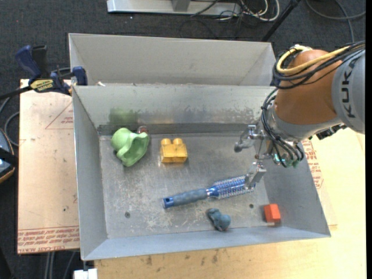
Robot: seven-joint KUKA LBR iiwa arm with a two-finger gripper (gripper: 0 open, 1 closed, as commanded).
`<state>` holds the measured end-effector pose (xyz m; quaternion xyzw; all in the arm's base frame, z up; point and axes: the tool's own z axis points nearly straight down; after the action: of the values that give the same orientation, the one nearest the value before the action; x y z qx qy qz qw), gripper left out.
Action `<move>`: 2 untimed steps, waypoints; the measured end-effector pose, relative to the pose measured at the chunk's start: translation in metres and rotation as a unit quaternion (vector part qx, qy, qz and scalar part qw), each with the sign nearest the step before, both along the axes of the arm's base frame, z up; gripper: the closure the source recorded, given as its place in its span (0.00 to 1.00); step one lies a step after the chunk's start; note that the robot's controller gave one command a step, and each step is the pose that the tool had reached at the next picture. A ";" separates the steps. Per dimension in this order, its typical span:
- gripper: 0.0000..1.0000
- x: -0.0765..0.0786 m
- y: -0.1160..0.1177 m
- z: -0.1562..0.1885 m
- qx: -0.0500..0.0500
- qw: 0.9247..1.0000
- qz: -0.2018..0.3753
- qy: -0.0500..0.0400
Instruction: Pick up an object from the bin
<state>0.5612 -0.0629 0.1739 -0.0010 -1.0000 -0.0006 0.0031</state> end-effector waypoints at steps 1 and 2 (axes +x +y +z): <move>0.00 -0.017 -0.033 -0.101 0.001 0.999 0.042 -0.006; 1.00 -0.016 -0.033 -0.098 -0.001 0.999 0.044 -0.008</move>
Offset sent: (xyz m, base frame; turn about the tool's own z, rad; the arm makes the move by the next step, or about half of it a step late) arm -0.0200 -0.0336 -0.1032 -0.0878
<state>0.5455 -0.0962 0.0764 0.0428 -0.9991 0.0003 -0.0047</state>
